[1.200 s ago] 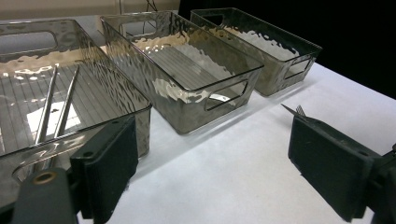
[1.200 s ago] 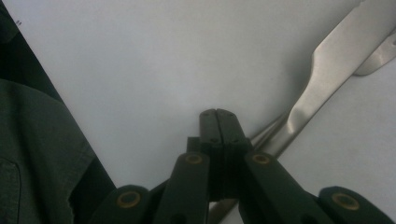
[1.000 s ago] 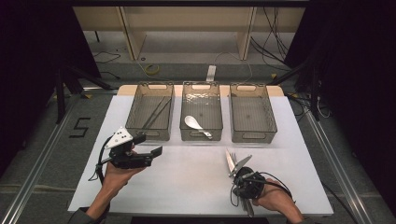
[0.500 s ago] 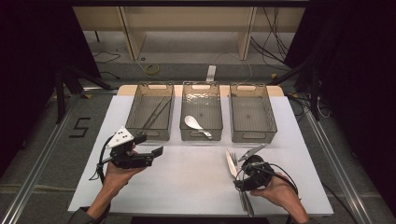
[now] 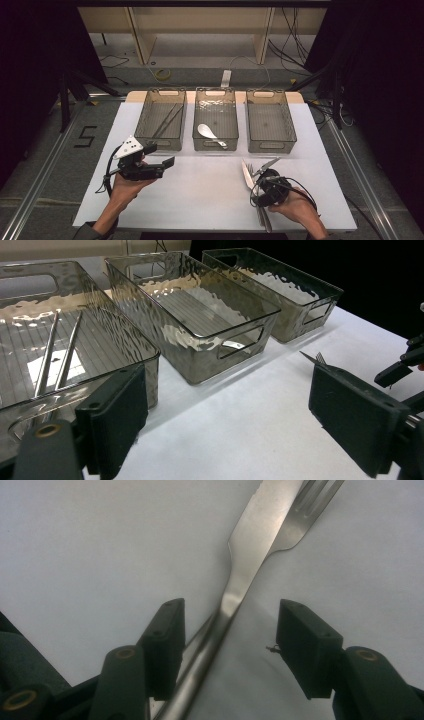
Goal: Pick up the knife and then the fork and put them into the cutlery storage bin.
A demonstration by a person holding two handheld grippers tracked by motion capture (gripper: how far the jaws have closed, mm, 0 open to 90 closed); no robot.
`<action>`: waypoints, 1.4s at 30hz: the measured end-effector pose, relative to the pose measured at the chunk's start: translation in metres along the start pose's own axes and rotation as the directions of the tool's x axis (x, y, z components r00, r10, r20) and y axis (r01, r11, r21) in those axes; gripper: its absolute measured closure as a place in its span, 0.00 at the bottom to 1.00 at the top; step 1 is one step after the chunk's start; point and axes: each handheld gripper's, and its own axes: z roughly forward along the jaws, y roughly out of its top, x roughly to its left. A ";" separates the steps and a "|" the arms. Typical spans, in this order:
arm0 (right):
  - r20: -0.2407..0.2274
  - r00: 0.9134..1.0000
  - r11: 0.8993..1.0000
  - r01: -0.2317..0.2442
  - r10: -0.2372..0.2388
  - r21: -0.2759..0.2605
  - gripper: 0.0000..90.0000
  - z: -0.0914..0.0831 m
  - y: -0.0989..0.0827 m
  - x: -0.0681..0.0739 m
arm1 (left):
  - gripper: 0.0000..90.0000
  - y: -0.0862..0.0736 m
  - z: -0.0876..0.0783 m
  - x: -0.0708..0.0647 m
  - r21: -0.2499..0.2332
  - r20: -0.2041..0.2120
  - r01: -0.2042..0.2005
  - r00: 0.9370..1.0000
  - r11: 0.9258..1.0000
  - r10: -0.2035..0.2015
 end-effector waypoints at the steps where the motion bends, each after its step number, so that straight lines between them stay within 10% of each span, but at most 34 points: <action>1: -0.004 1.000 1.000 0.004 -0.004 0.002 0.54 0.001 0.000 0.000 | 0.17 0.000 0.000 0.000 0.000 0.000 0.000 1.000 1.000 0.000; 42: -0.011 0.999 0.998 0.046 -0.046 0.037 0.90 0.010 0.014 0.002 | 0.17 0.000 0.001 -0.001 0.005 0.001 -0.007 1.000 1.000 0.007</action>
